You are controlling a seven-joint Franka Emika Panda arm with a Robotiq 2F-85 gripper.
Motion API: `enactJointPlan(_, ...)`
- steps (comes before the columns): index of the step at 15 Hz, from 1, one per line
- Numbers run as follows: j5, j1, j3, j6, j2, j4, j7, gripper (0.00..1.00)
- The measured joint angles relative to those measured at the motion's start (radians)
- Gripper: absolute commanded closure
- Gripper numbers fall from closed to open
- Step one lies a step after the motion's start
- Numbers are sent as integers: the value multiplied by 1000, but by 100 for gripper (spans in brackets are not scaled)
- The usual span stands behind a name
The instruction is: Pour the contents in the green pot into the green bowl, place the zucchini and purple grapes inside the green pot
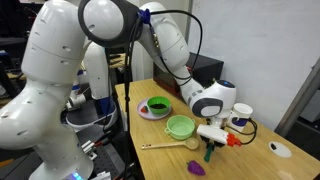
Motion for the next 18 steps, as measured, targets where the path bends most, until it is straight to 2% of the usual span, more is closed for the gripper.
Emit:
enactJointPlan(7, -99, 112, -15, -14, -155, 3, 121, 93)
enactJointPlan(15, -100, 217, -9, -272, -345, 4, 148, 93)
enactJointPlan(18, -100, 253, -8, -322, -388, -23, 162, 93)
